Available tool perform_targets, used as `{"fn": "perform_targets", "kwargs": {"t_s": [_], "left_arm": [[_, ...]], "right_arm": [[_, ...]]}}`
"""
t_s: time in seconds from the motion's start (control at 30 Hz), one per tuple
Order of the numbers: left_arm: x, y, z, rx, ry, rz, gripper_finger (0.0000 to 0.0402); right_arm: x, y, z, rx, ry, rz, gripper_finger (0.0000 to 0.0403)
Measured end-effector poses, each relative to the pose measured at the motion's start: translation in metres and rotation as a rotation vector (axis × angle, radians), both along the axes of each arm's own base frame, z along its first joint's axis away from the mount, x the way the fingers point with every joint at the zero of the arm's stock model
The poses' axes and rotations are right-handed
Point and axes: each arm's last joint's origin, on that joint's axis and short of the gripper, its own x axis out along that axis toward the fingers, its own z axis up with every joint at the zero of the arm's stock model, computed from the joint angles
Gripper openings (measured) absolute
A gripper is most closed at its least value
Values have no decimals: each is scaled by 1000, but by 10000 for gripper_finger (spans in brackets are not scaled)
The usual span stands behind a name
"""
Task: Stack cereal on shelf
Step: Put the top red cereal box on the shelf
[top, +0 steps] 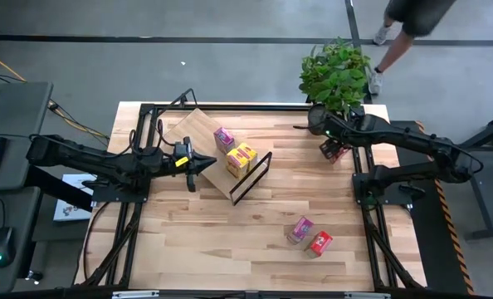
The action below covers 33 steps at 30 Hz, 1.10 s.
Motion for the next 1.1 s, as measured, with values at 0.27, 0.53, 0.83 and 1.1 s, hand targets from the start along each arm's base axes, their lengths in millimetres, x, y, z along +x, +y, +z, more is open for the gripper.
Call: {"fn": "perform_targets", "kwargs": {"t_s": [0.27,0.53,0.83,1.1], "left_arm": [[0,0,0,-1,0,0,0],[0,0,0,-1,0,-12,0],[0,0,0,-2,0,-13,0],[0,0,0,-2,0,-13,0]], "right_arm": [[-5,-13,0,57,-32,-5,264],[-11,-21,-9,139,-60,-6,264],[-15,-23,-39,170,-52,1,264],[-15,-22,-50,180,-64,17,253]]}}
